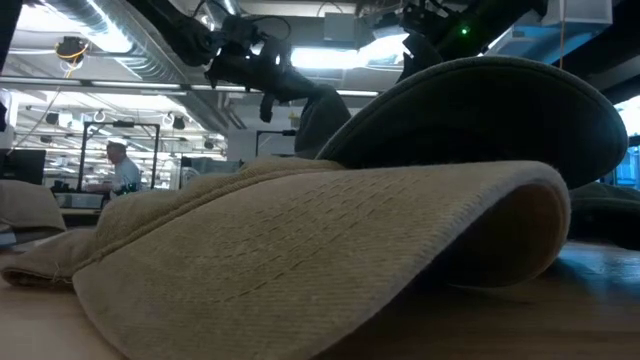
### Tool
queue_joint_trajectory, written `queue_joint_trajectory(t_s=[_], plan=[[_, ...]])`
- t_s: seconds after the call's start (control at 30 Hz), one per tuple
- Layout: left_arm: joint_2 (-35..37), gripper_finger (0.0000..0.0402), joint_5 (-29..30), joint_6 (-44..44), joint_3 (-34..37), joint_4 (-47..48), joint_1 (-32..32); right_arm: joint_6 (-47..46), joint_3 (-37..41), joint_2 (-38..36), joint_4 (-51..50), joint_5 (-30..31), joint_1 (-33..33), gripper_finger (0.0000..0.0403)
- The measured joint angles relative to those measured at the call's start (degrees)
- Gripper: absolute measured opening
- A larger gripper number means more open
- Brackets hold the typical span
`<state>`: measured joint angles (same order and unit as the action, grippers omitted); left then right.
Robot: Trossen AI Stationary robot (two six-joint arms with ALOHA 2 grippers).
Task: Pick & Place hat
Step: Put the left black cap into the left transparent bin
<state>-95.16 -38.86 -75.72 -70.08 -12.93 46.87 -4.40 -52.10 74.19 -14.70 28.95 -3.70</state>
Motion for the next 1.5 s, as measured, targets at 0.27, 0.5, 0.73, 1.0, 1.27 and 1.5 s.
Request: queue_joint_trajectory(t_s=[0.27,0.5,0.73,1.0,1.27,1.5], plan=[[-2.69,0.0034,-0.04,-0.51,0.04,1.16,-1.42,0.03,0.0,0.0,0.02,0.0,-0.43,0.0209],[-5.23,0.0053,0.33,-0.09,0.07,1.17,-1.5,0.12,0.0,0.0,-0.05,0.0,-0.79,0.0209],[-6.07,0.0059,0.68,-0.09,0.07,0.67,-1.51,0.22,0.0,0.0,-0.11,0.0,-0.79,0.0209],[-6.05,0.0063,0.93,-1.1,0.07,0.22,-1.51,0.2,0.0,0.0,-0.13,0.0,-0.79,0.0209],[-6.05,0.0083,4.42,-1.64,0.07,-0.2,-1.4,0.2,0.0,0.0,-0.15,0.0,-0.79,0.0209],[-6.03,0.0122,4.43,-2.52,0.07,-1.89,-1.4,0.2,0.0,0.0,-0.75,0.0,-0.79,0.0209]])
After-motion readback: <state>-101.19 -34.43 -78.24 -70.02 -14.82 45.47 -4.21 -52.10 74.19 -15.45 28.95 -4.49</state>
